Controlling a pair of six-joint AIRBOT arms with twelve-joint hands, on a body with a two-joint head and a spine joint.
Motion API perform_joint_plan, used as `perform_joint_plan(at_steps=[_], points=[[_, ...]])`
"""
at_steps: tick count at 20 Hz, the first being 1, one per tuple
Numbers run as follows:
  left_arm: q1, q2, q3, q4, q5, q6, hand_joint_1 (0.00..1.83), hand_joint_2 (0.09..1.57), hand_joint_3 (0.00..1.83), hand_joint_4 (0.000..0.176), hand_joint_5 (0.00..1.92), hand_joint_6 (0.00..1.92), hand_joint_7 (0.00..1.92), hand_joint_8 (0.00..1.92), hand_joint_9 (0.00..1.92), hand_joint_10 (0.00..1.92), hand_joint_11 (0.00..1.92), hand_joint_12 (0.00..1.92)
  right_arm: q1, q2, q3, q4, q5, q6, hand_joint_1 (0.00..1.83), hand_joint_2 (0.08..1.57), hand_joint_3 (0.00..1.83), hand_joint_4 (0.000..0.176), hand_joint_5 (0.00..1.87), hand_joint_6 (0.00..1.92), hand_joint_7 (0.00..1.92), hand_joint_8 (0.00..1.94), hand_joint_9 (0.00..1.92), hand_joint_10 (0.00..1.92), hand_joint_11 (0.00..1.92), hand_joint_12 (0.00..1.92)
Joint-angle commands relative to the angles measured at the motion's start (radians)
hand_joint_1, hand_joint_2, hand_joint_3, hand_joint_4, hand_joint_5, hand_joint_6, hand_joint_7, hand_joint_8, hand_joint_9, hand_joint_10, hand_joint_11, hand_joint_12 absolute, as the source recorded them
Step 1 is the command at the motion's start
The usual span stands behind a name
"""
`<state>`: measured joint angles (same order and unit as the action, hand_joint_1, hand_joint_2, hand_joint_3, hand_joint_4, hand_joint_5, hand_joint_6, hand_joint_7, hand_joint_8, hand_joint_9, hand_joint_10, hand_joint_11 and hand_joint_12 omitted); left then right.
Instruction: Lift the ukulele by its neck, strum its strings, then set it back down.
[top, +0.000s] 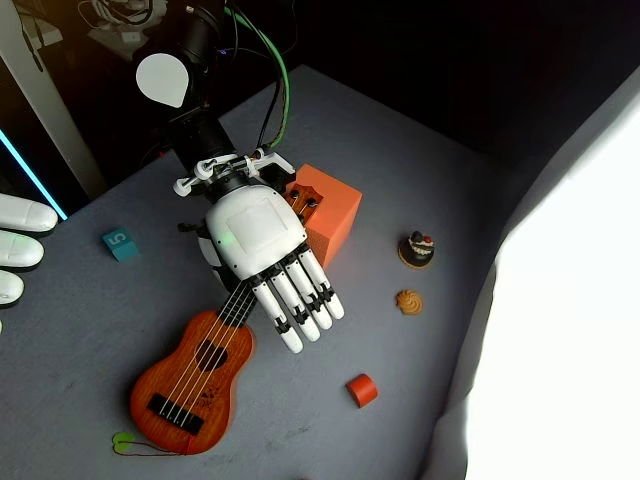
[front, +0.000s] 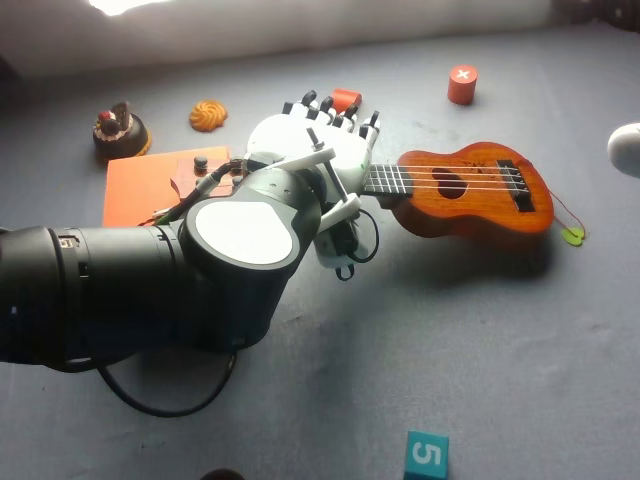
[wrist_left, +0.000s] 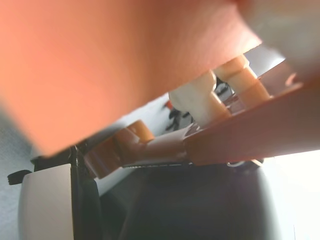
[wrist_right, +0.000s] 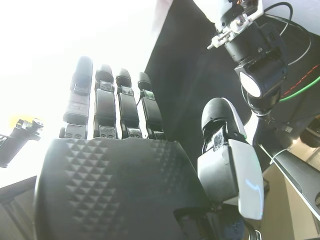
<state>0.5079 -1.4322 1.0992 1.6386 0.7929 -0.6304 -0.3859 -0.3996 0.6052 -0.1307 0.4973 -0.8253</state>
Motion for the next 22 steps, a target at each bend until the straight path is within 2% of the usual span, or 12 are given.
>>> perform_joint_plan(at_steps=[1,4,6,7,8,9,10,11,14,15,20,22], points=[[0.002,-0.005,0.005,0.071,0.027,0.001,0.85,1.11,0.01,0.0,0.0,0.0,0.0,0.0,0.0,0.0,0.0,0.0,0.009,0.003,0.001,0.016,0.125,0.005,0.0,1.29,0.0,0.0,0.14,0.01,0.13,0.0,0.14,0.02,0.0,0.56],[0.002,-0.005,0.005,0.071,0.026,0.0,0.83,1.1,0.0,0.0,0.0,0.0,0.01,0.01,0.03,0.01,0.01,0.0,0.009,0.003,0.001,0.016,0.126,0.005,0.0,1.29,0.0,0.0,0.13,0.0,0.13,0.0,0.14,0.01,0.0,0.56],[0.002,-0.005,0.004,0.071,0.026,-0.001,0.91,1.07,0.0,0.0,0.11,0.02,0.29,0.03,0.3,0.05,0.0,0.68,0.009,0.003,0.001,0.016,0.126,0.005,0.0,1.29,0.0,0.0,0.13,0.0,0.12,0.0,0.14,0.01,0.0,0.53],[0.002,-0.005,0.004,0.071,0.026,-0.001,0.92,1.06,0.0,0.0,0.27,0.06,0.4,0.18,0.35,0.32,0.0,0.97,0.009,0.003,0.001,0.016,0.126,0.005,0.01,1.29,0.0,0.0,0.13,0.0,0.13,0.0,0.14,0.01,0.0,0.55],[0.002,-0.005,0.003,0.071,0.026,-0.002,0.92,1.08,0.0,0.0,0.34,0.09,0.36,0.43,0.22,0.78,0.0,1.16,0.009,0.003,0.001,0.016,0.126,0.005,0.0,1.29,0.0,0.0,0.13,0.0,0.13,0.0,0.15,0.02,0.0,0.6],[0.001,-0.005,0.003,0.071,0.026,-0.004,0.93,1.08,0.0,0.0,0.37,0.24,0.17,1.08,0.13,1.29,0.0,1.51,0.009,0.003,0.001,0.016,0.126,0.005,0.02,1.28,0.0,0.0,0.14,0.01,0.14,0.01,0.16,0.02,0.0,0.62],[0.0,-0.005,0.003,0.071,0.026,-0.004,0.91,1.08,0.0,0.0,0.18,1.0,0.08,1.5,0.11,1.65,0.04,1.84,0.009,0.003,0.001,0.016,0.126,0.005,0.03,1.28,0.0,0.0,0.14,0.01,0.15,0.0,0.15,0.01,0.0,0.59],[-0.002,-0.005,0.003,0.071,0.026,-0.004,0.9,1.09,0.0,0.0,0.12,1.4,0.08,1.69,0.11,1.82,0.09,1.9,0.009,0.003,0.001,0.016,0.126,0.005,0.01,1.29,0.0,0.0,0.12,0.0,0.13,0.0,0.14,0.01,0.0,0.53],[-0.007,-0.005,0.002,0.071,0.023,-0.005,0.94,1.1,0.01,0.0,0.14,1.59,0.05,1.87,0.11,1.92,0.12,1.92,0.009,0.003,0.001,0.016,0.126,0.005,0.02,1.29,0.0,0.0,0.13,0.01,0.13,0.0,0.15,0.01,0.0,0.51],[-0.01,-0.005,0.001,0.071,0.021,-0.005,0.99,1.1,0.0,0.0,0.15,1.85,0.12,1.91,0.19,1.92,0.2,1.92,0.009,0.003,0.001,0.016,0.126,0.005,0.03,1.28,0.0,0.0,0.13,0.01,0.14,0.0,0.15,0.01,0.0,0.54],[-0.028,-0.004,-0.007,0.054,0.018,-0.005,1.13,1.04,0.0,0.0,0.78,1.92,0.79,1.92,0.81,1.92,0.83,1.92,0.009,0.003,0.0,0.016,0.126,0.004,0.02,1.28,0.0,0.0,0.13,0.0,0.14,0.0,0.16,0.01,0.0,0.6],[-0.036,-0.004,-0.009,0.048,0.018,-0.005,1.28,1.09,0.01,0.0,1.14,1.92,1.21,1.92,1.23,1.92,1.2,1.92,0.009,0.003,0.0,0.016,0.126,0.004,0.04,1.28,0.0,0.0,0.13,0.0,0.14,0.0,0.16,0.01,0.0,0.58]])
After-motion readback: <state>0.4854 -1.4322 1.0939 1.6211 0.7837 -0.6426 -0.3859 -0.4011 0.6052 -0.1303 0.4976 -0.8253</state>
